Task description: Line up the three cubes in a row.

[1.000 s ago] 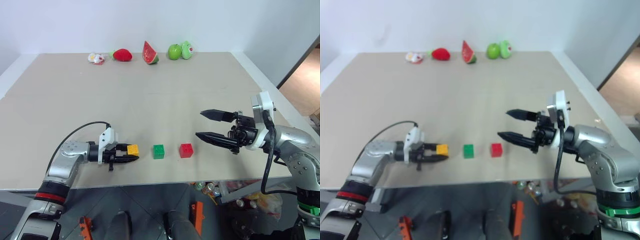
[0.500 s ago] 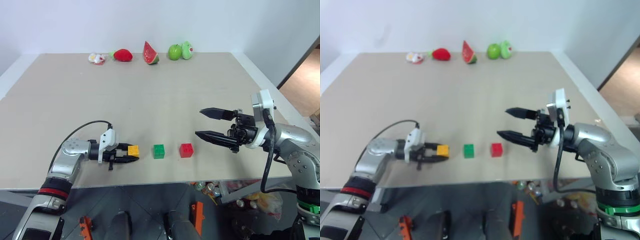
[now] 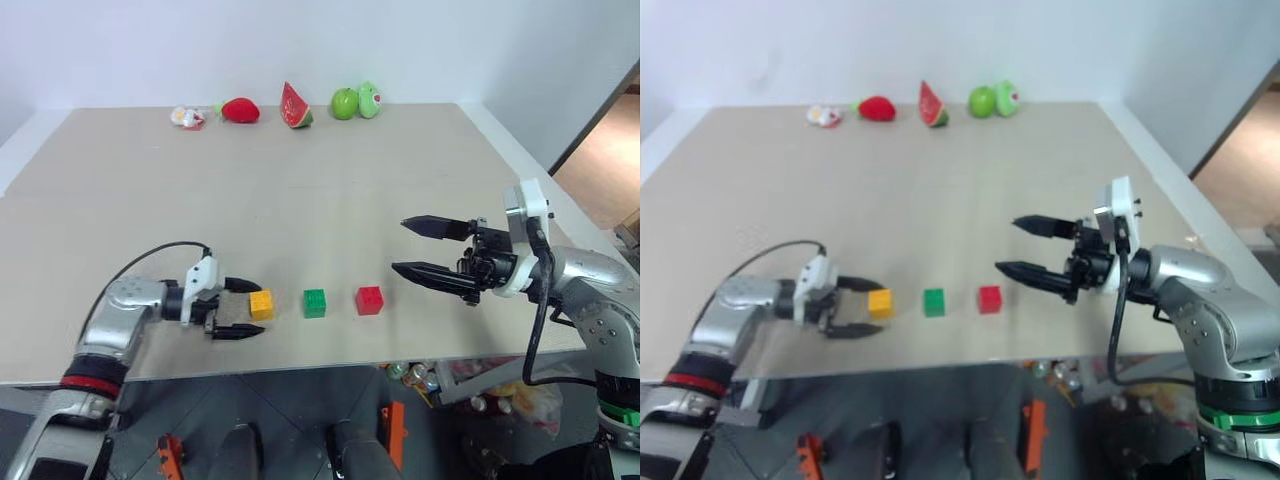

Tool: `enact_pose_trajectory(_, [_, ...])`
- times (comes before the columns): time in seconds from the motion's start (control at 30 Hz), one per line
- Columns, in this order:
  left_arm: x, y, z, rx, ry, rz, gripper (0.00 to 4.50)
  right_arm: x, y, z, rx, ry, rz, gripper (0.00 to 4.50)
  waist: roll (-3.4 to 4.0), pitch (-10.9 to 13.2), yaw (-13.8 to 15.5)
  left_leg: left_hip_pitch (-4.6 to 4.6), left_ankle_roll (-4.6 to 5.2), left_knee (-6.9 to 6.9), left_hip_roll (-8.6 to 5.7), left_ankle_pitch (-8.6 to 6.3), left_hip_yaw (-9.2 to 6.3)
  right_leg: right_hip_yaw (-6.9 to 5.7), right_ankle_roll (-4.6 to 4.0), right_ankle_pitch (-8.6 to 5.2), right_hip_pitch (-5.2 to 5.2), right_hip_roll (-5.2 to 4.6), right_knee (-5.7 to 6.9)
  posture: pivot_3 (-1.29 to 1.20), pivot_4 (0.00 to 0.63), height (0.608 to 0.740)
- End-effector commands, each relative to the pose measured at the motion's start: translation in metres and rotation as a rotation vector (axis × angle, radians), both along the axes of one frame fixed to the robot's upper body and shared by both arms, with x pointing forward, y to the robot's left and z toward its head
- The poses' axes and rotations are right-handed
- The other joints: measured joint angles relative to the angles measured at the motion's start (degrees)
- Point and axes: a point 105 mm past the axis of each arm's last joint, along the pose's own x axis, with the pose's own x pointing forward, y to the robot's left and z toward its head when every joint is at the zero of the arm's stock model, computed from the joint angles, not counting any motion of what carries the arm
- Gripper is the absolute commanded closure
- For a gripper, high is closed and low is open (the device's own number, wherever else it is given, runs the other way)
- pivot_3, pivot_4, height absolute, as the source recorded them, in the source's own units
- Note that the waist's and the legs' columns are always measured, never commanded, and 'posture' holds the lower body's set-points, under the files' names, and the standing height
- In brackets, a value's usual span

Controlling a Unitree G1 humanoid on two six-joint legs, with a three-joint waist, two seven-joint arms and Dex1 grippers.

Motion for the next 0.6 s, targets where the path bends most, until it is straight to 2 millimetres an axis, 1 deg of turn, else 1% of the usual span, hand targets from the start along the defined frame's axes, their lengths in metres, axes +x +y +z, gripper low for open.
enact_pose_trajectory(0.03, [-0.011,0.043,0.012,0.049,0.012,0.092,0.03,-0.003,-0.006,0.015,-0.001,-0.059,-0.002,0.00,0.00,0.0,0.0,0.00,0.00,-0.03,0.05,0.00,0.01,0.00,-0.04,0.00,-0.04,0.03,0.00,0.00,0.150,0.740])
enact_pose_trajectory(0.1, [-0.019,0.063,0.014,0.077,0.044,0.141,0.03,-0.003,-0.009,0.014,-0.008,-0.057,-0.007,0.00,0.00,0.0,0.0,0.00,0.00,-0.07,0.09,0.00,0.03,-0.03,-0.09,-0.02,-0.09,0.04,0.00,0.00,0.150,0.740])
enact_pose_trajectory(0.17, [-0.027,0.079,0.015,0.095,0.095,0.198,0.03,-0.001,-0.014,0.011,-0.028,-0.049,-0.028,0.00,0.01,0.0,0.1,-0.02,-0.01,-0.12,0.14,-0.01,0.11,-0.03,-0.16,-0.05,-0.20,0.00,0.00,0.00,0.150,0.740])
enact_pose_trajectory(0.27, [-0.030,0.090,0.023,0.053,0.150,0.286,0.03,0.003,-0.027,0.003,-0.055,-0.025,-0.078,0.00,0.00,0.0,0.2,-0.08,-0.02,-0.13,0.15,-0.01,0.25,-0.01,-0.17,-0.06,-0.31,-0.07,0.00,0.00,0.150,0.740])
enact_pose_trajectory(0.33, [-0.024,0.089,0.033,-0.026,0.153,0.351,0.03,0.008,-0.040,-0.008,-0.061,0.012,-0.131,0.00,0.00,0.0,0.4,-0.14,-0.02,-0.12,0.17,-0.01,0.40,-0.05,-0.16,-0.07,-0.42,-0.19,0.00,0.00,0.150,0.740])
enact_pose_trajectory(0.37, [-0.022,0.086,0.037,-0.056,0.150,0.370,0.03,0.010,-0.047,-0.017,-0.068,0.040,-0.162,0.00,-0.01,0.0,0.5,-0.16,-0.02,-0.11,0.19,-0.01,0.48,-0.09,-0.15,-0.07,-0.43,-0.24,-0.01,0.00,0.150,0.740])
enact_pose_trajectory(0.43, [-0.023,0.080,0.041,-0.089,0.157,0.381,0.03,0.012,-0.060,-0.031,-0.082,0.081,-0.206,0.00,-0.03,0.0,0.6,-0.20,-0.02,-0.09,0.21,-0.01,0.62,-0.13,-0.11,-0.09,-0.49,-0.33,-0.01,0.00,0.150,0.740])
enact_pose_trajectory(0.5, [-0.026,0.074,0.043,-0.095,0.165,0.385,0.03,0.014,-0.068,-0.041,-0.082,0.109,-0.240,0.00,-0.02,0.0,0.5,-0.26,-0.02,-0.09,0.20,-0.01,0.90,-0.04,-0.07,-0.11,-0.43,-0.42,-0.01,0.00,0.150,0.740])
enact_pose_trajectory(0.6, [-0.033,0.064,0.039,-0.115,0.199,0.372,0.03,0.015,-0.076,-0.050,-0.070,0.141,-0.276,0.00,-0.01,0.0,0.3,-0.26,-0.02,-0.11,0.20,-0.01,1.03,0.09,0.03,-0.10,-0.49,-0.39,0.00,0.00,0.150,0.740])
